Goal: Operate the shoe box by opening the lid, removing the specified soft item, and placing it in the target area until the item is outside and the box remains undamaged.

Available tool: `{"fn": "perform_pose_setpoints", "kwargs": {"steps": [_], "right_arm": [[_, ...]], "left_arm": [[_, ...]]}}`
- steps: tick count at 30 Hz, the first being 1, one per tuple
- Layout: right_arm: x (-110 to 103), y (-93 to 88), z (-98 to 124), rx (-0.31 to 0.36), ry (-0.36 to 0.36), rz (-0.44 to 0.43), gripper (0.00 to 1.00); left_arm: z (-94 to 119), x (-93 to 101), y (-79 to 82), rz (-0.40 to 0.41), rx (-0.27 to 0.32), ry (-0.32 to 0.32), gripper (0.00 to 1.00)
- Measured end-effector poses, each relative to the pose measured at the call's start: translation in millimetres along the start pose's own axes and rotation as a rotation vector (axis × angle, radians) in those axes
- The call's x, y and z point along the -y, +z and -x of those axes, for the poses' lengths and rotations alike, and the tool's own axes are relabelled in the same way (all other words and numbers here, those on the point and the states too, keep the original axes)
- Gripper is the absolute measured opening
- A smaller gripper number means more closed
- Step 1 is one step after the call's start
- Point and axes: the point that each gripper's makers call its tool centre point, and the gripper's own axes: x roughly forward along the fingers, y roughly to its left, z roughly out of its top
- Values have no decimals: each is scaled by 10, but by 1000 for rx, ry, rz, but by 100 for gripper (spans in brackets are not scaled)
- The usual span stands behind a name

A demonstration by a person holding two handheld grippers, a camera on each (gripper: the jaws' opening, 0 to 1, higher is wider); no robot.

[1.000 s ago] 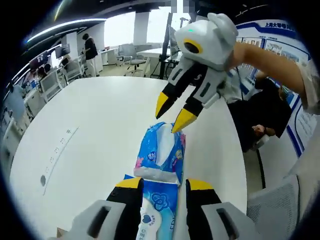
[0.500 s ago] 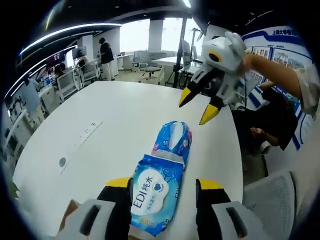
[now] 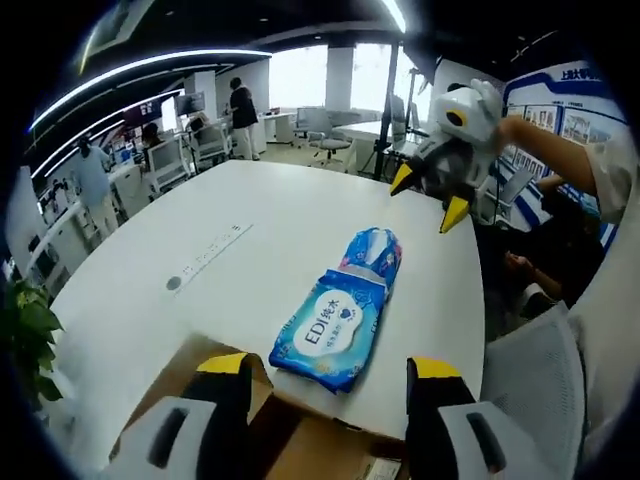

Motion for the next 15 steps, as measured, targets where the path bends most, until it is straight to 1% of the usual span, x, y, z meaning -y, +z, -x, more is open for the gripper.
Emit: {"fn": "perform_pose_setpoints", "kwargs": {"steps": [8,15], "right_arm": [[-213,225,-77,29,41,37,59],[-396,416,-199,46,79,65,64]], "left_arm": [[344,-89,-156,29,32,55,68],[693,-192,-392,74,50,119,71]]}}
